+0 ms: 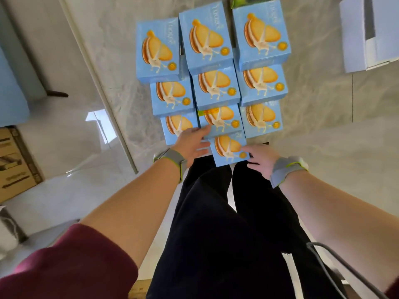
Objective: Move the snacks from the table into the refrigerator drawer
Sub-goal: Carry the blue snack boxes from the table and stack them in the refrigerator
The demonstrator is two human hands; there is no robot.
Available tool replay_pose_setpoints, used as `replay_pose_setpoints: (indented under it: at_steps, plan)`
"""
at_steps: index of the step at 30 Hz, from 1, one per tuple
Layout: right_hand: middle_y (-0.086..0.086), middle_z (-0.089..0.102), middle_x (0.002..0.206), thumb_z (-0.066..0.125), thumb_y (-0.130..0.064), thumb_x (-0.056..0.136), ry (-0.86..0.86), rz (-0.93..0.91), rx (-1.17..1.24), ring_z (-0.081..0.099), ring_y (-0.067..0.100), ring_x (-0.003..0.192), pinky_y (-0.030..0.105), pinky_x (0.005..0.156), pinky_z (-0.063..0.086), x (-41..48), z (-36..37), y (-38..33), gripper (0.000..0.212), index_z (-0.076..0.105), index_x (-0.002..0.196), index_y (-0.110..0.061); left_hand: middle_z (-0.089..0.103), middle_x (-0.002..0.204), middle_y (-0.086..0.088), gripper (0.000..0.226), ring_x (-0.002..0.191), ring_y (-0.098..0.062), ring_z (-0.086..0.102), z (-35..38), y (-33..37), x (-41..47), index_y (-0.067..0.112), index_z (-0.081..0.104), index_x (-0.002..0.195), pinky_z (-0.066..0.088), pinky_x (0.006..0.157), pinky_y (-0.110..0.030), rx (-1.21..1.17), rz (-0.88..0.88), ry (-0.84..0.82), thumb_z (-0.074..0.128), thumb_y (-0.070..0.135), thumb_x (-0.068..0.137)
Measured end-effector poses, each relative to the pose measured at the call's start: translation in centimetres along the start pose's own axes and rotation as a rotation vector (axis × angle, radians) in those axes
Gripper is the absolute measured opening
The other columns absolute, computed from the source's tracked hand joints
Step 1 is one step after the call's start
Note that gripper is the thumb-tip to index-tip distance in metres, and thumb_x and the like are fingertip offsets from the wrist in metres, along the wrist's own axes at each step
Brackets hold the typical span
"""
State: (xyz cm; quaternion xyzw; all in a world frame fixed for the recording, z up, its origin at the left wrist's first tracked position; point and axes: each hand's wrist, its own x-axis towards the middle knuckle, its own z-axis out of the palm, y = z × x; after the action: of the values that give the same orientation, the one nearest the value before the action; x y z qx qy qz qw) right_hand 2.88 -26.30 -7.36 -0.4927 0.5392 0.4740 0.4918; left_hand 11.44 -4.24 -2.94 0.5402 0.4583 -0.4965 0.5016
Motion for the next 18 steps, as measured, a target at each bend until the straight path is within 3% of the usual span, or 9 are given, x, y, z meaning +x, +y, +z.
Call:
replay_pose_setpoints:
  at_steps: [3,6,8,10,12,15,18]
  plan:
    - [0.014,0.058,0.145,0.072,-0.019,0.095,-0.073,0.028,0.039,0.059,0.027,0.126,0.033,0.093,0.052,0.2,0.9,0.1,0.037,0.065,0.131,-0.012,0.066,0.126,-0.012,0.048,0.115,-0.03,0.069,-0.2,0.0,0.6,0.01,0.058,0.135,0.058,0.095,-0.04,-0.008,-0.001,-0.003,0.072,0.036,0.097]
    - [0.025,0.047,0.152,0.072,-0.018,0.096,-0.042,0.089,0.164,0.05,0.036,0.138,0.036,0.103,0.05,-0.1,2.2,0.4,0.009,0.072,0.104,-0.016,0.065,0.116,-0.01,0.031,0.101,-0.025,0.067,-0.2,-0.2,0.6,0.013,0.062,0.121,0.057,0.095,-0.04,0.0,-0.015,-0.003,0.07,0.034,0.099]
    - [0.021,0.043,0.156,0.073,-0.018,0.094,-0.022,0.097,0.177,0.044,0.037,0.144,0.039,0.108,0.048,-0.4,3.1,1.0,0.018,0.069,0.112,-0.014,0.064,0.116,-0.009,0.032,0.101,-0.023,0.065,0.0,-0.1,0.3,0.014,0.061,0.124,0.056,0.095,-0.04,0.016,-0.019,0.016,0.068,0.034,0.1]
    - [0.019,0.049,0.153,0.079,-0.021,0.085,-0.024,0.081,0.229,0.049,0.036,0.141,0.043,0.106,0.049,-0.4,4.0,1.7,0.057,0.058,0.137,-0.008,0.064,0.118,-0.008,0.04,0.103,-0.022,0.064,0.1,-0.1,0.3,0.012,0.06,0.131,0.054,0.094,-0.039,0.048,-0.008,0.039,0.068,0.036,0.1]
    - [0.017,0.053,0.151,0.081,-0.022,0.078,-0.021,0.091,0.323,0.053,0.035,0.139,0.045,0.106,0.05,0.1,4.7,2.0,0.072,0.054,0.143,-0.007,0.064,0.118,-0.007,0.041,0.104,-0.022,0.064,-0.1,0.0,0.4,0.012,0.06,0.132,0.054,0.095,-0.04,0.067,-0.002,0.047,0.068,0.036,0.1]
    - [0.015,0.051,0.153,0.079,-0.016,0.085,0.005,0.122,0.444,0.054,0.032,0.138,0.039,0.104,0.052,0.8,5.7,2.1,0.055,0.059,0.135,-0.007,0.064,0.114,-0.007,0.02,0.105,-0.023,0.064,-0.8,0.1,0.7,0.018,0.064,0.111,0.054,0.1,-0.041,0.056,-0.017,0.025,0.069,0.034,0.1]
    - [0.011,0.056,0.139,0.086,-0.018,0.083,0.035,0.147,0.508,0.063,0.022,0.117,0.033,0.096,0.056,0.3,6.0,2.3,0.047,0.066,0.124,-0.009,0.063,0.109,-0.007,0.017,0.102,-0.024,0.063,-1.4,0.0,0.8,0.019,0.063,0.105,0.054,0.105,-0.045,0.027,-0.034,0.005,0.069,0.033,0.099]
